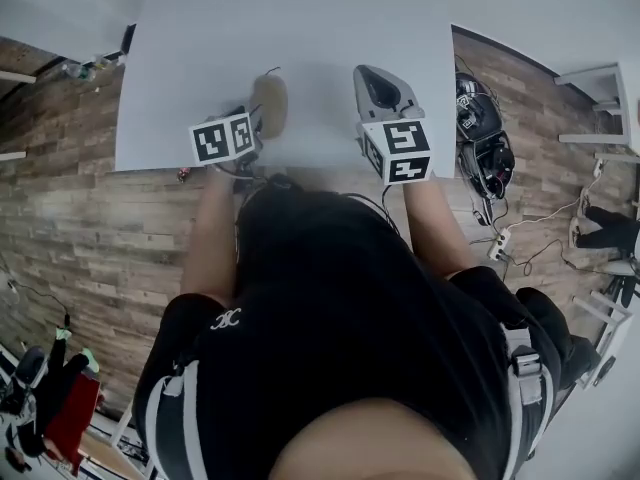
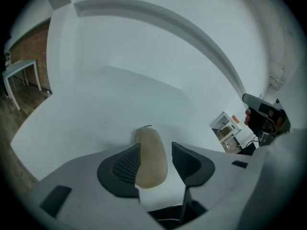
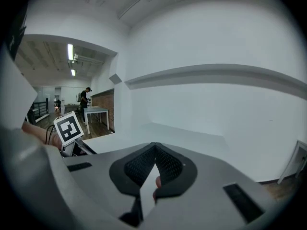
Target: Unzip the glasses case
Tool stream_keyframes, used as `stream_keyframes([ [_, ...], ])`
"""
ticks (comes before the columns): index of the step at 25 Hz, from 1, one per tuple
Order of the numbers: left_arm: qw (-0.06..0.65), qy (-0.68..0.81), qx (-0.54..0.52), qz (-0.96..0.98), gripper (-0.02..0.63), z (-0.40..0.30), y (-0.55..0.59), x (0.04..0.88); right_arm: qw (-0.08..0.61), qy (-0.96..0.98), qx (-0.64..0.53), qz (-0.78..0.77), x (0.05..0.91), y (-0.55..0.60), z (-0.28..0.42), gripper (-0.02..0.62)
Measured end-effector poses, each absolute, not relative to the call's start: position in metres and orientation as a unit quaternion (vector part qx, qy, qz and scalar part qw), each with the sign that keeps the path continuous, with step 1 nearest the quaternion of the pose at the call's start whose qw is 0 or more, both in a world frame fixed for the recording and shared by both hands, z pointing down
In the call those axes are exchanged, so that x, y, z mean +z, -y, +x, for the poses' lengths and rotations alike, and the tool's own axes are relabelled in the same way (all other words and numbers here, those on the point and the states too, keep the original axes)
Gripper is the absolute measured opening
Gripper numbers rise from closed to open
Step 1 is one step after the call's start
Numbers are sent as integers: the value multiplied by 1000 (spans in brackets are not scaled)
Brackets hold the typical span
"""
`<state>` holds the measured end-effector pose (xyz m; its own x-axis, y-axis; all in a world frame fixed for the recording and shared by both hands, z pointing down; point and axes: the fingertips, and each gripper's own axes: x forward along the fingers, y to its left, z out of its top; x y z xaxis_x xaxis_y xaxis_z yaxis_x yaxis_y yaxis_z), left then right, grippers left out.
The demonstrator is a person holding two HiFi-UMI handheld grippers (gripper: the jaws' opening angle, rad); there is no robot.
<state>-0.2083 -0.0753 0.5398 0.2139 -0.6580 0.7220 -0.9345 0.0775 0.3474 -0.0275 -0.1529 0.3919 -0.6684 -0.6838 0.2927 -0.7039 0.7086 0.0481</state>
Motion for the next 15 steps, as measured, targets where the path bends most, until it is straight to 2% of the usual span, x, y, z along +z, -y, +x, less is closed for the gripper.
stream_keyframes([
  [3,445,576,159,667,233,-219,94,562,175,911,12,372,398,160,-56,5],
  [10,473,506,207,690,245,-220,126,614,226,894,14,387,422,181,-81,5],
  [11,479,496,209,694,280,-217,129,619,231,891,15,391,424,184,-82,5],
  [15,492,443,220,717,333,-195,140,627,251,879,27,405,435,194,-86,5],
])
